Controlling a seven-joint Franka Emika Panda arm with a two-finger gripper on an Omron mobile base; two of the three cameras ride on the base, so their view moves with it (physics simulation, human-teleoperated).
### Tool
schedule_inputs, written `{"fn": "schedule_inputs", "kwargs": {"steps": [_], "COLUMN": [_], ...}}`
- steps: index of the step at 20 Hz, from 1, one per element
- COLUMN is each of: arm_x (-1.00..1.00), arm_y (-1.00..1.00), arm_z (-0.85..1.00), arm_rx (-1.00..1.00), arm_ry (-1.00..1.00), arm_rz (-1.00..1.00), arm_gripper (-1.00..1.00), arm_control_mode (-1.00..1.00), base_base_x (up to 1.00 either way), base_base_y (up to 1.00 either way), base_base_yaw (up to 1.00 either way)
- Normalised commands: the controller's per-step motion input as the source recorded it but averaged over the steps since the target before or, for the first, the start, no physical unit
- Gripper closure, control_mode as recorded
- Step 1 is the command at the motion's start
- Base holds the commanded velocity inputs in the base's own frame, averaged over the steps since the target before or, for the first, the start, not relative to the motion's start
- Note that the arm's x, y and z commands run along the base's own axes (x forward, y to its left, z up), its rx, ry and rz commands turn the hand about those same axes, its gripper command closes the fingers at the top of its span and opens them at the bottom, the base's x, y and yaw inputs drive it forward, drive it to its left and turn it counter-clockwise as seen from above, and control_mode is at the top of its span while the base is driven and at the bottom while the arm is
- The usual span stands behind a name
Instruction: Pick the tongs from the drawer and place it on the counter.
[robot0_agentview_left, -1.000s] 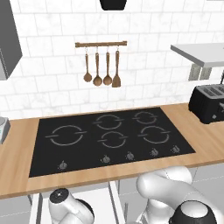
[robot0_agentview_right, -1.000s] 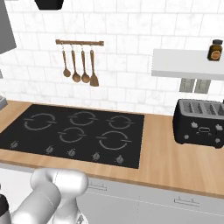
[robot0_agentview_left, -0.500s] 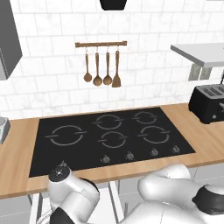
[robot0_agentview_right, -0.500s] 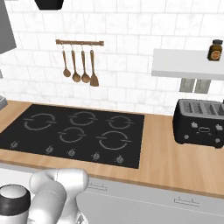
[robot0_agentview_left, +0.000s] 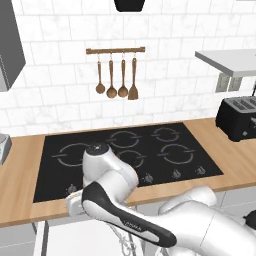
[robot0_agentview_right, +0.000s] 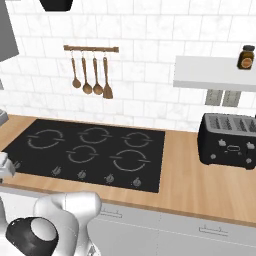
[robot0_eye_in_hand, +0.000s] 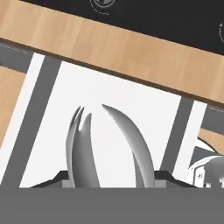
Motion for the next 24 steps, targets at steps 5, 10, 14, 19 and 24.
{"fn": "schedule_inputs", "kwargs": {"steps": [5,10,14,19,24], "arm_x": [1.0,1.0,0.99,0.51,0.11], "arm_y": [-0.49,-0.6,-0.94,-1.0,-1.0], "arm_z": [0.7,0.42,0.01,0.0,0.0], "arm_rx": [0.0,-0.01,-0.01,0.0,0.0], "arm_ry": [0.0,0.0,0.0,0.0,0.01], "arm_rz": [-0.31,-0.3,-0.22,-0.11,-0.04], "arm_gripper": [1.0,1.0,1.0,1.0,1.0], "arm_control_mode": [-1.0,-1.0,-1.0,-1.0,-1.0], "base_base_x": [0.0,0.0,0.0,0.0,0.0], "base_base_y": [0.0,0.0,0.0,0.0,0.0], "base_base_yaw": [0.0,0.0,0.0,0.0,0.0]}}
